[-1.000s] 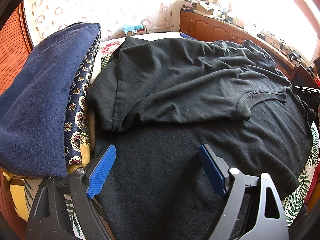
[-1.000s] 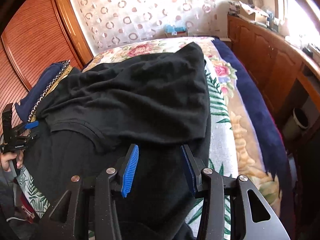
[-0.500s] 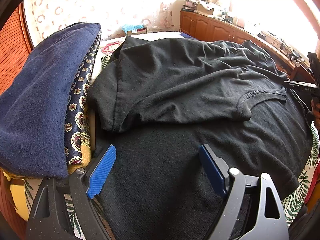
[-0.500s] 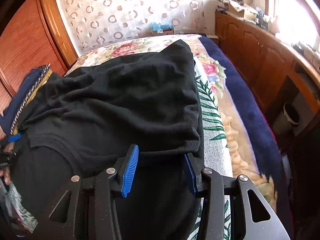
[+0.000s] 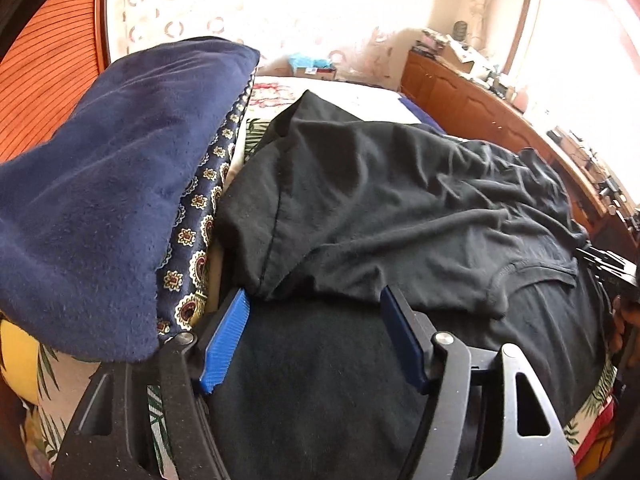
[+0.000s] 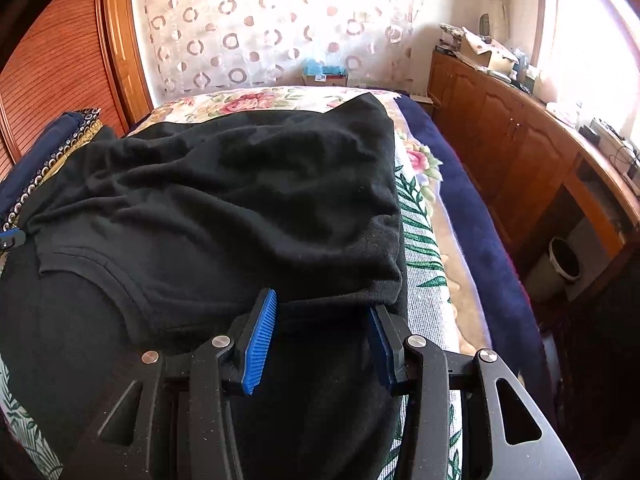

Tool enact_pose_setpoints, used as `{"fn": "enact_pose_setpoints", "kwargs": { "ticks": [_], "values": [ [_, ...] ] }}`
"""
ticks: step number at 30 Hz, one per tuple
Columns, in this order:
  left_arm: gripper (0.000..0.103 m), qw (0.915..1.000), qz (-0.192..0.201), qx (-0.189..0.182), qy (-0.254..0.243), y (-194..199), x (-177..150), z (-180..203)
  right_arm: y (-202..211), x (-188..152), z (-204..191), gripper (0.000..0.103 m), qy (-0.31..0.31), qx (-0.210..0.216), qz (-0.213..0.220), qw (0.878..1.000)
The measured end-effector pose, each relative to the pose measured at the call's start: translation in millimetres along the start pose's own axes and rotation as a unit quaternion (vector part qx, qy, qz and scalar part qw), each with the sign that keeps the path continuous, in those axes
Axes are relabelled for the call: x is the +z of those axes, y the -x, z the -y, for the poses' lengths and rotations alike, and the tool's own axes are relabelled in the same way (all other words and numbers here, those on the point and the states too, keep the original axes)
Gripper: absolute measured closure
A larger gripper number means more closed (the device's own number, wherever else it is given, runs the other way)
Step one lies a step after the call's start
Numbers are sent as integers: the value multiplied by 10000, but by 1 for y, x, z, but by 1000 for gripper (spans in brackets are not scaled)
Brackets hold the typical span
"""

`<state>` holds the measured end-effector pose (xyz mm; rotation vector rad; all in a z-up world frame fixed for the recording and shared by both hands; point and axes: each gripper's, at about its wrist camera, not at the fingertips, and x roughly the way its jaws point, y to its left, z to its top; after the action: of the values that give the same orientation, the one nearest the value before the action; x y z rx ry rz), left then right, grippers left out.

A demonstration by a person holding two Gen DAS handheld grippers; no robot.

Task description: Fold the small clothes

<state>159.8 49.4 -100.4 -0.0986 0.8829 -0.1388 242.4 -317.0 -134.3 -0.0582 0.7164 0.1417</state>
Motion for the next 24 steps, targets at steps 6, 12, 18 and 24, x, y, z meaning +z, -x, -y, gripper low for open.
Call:
{"fn": "enact_pose_setpoints", "kwargs": {
  "ticks": [6, 12, 18, 24],
  "values": [
    [46, 9996, 99, 59, 249, -5, 8, 0, 0, 1, 0, 57, -3, 18, 2, 10000],
    [61, 9995, 158, 118, 266, 0, 1, -6, 0, 1, 0, 57, 8, 18, 2, 10000],
    [61, 9998, 186, 61, 102, 7, -7, 4, 3, 2, 4, 57, 15, 24, 2, 10000],
    [61, 9998, 94, 132, 149, -5, 5, 9, 3, 1, 4, 57, 19, 28, 3, 10000]
  ]
}}
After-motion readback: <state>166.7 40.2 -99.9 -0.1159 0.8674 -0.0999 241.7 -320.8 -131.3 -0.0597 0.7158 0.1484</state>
